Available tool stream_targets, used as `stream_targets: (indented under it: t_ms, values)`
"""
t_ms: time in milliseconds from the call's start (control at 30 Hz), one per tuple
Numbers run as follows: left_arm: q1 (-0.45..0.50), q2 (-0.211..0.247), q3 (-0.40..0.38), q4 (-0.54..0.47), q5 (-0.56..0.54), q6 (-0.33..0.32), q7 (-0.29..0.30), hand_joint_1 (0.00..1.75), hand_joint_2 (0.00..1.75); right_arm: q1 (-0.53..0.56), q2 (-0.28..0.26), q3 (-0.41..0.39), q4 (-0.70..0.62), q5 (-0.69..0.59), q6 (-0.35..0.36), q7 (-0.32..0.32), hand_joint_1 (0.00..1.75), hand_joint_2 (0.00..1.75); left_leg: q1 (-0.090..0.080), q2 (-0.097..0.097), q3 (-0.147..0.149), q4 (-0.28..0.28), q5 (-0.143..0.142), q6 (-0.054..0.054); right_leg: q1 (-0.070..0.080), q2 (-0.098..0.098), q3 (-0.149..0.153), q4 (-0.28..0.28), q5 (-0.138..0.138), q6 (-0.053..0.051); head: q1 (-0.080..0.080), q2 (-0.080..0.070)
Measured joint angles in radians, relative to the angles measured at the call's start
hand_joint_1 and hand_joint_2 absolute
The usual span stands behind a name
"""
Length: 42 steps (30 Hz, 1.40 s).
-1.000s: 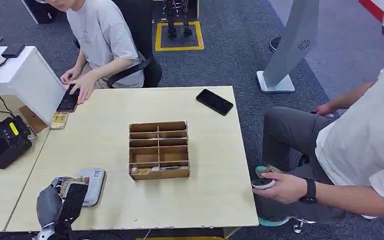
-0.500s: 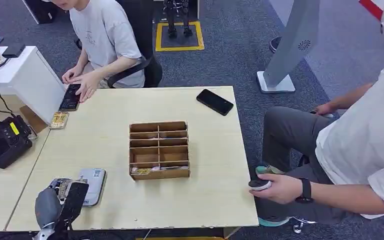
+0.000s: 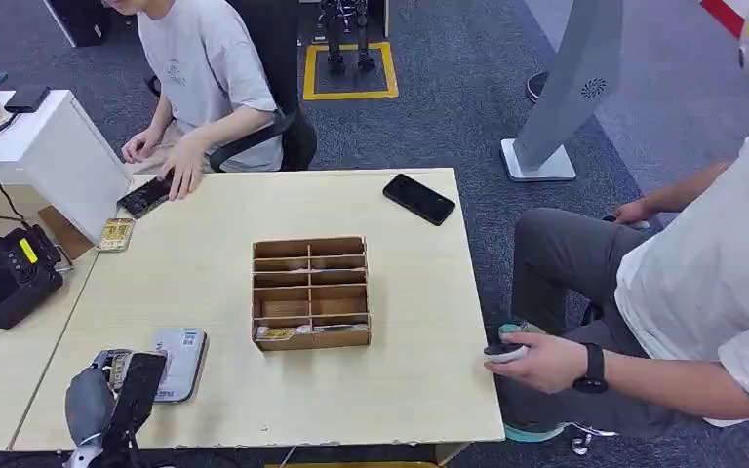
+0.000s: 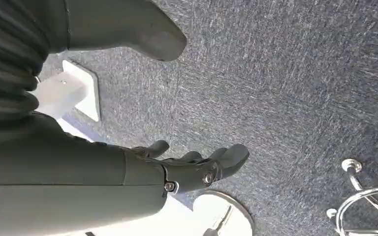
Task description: Pass the card to the sensor for recognition and then transmit it.
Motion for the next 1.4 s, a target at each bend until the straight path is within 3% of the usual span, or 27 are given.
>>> stream_targets:
  t_ms: [367,867,1400]
  values:
    - [-0.006,-0.005,0.000,0.009,-0.006,0.000,0.000,1.75,1.75,-0.005,0.000,-0.023,0.006,0.018,-0.002,-0.017,0.00,1.75,0.000,-0.001,0.000,0.000,0.000,0.000,0.000,-0.002,0.001,0.000,0.000,0.000,0.000,0.000]
    - [-0.023,-0.014,-0.019,0.024,-0.246,0.010,0.058,1.75,1.75,-0.039,0.000,-0.122,0.017,0.059,-0.016,-0.080,0.00,1.75,0.000,-0.002,0.002,0.000,0.000,0.001,0.000,-0.002,0.003,0.000,0.000,0.000,0.000,0.000]
    - [-0.029,-0.015,-0.034,0.027,-0.274,-0.012,0.079,1.75,1.75,-0.046,0.000,-0.140,0.018,0.059,-0.017,-0.098,0.00,1.75,0.000,-0.002,0.003,0.000,0.000,0.001,0.000,-0.003,0.004,0.000,0.000,0.000,0.000,0.000]
